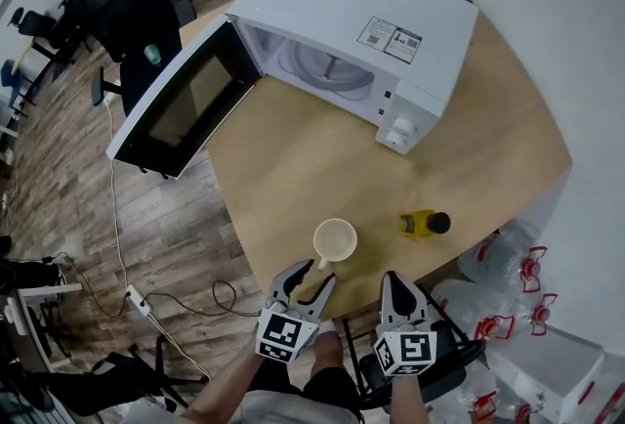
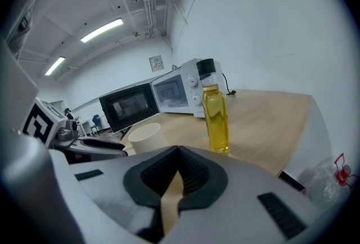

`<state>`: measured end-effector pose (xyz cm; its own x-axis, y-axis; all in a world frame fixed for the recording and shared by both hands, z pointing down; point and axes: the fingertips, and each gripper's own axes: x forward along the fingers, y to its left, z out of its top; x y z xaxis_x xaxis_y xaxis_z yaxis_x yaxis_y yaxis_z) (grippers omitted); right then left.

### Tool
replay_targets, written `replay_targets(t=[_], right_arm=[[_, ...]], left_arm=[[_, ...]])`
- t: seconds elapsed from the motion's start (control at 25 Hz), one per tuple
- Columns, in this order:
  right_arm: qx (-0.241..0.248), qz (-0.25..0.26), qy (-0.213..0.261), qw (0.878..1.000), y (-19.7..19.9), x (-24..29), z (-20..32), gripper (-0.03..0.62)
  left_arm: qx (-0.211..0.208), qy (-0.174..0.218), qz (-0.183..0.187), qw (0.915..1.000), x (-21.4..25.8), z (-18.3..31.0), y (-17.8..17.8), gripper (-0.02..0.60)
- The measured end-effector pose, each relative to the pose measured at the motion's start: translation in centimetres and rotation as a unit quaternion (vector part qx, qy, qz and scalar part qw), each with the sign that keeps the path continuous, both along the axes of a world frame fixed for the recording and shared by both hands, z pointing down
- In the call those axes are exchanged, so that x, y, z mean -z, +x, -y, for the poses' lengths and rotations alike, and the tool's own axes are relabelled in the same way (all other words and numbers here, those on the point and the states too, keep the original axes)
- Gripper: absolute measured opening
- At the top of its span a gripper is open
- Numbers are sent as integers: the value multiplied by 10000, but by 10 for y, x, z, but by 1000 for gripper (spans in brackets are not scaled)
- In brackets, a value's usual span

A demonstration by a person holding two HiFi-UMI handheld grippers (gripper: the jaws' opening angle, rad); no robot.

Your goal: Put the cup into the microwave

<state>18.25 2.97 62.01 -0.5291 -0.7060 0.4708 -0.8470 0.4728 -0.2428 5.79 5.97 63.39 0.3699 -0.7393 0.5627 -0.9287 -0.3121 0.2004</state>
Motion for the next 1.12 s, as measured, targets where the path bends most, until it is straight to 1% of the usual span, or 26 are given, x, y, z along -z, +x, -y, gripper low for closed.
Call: replay_targets(t=[0.28, 0.36, 0.48, 0.56, 0.64, 0.8, 0.96, 1.12], right_arm=[[-85, 44, -106, 9999, 10, -14, -2, 17], [-115, 62, -121, 9998, 11, -14, -1, 17], [-138, 59, -123, 9998, 12, -14, 1, 17], [-149, 65, -132, 9998, 13, -15, 2, 17], [-142, 54, -141, 9998, 13, -16, 2, 17], [-103, 49, -134, 9998, 11, -17, 3, 17], [-83, 62, -106, 9999, 9, -15, 3, 17], [-92, 92, -65, 9999, 6, -8, 5, 17]], left_arm=[[52, -17, 151, 9999, -13, 9, 4, 188], [102, -34, 231, 9997, -15, 11, 2, 164], [186, -93, 311, 9993, -19, 14, 0, 103], [209, -104, 315, 9992, -20, 15, 0, 95], [200, -69, 331, 9992, -19, 14, -1, 74], [145, 59, 485, 9987, -19, 17, -3, 63], [205, 47, 372, 9991, -16, 20, -6, 60], [251, 35, 411, 9988, -13, 21, -10, 58]])
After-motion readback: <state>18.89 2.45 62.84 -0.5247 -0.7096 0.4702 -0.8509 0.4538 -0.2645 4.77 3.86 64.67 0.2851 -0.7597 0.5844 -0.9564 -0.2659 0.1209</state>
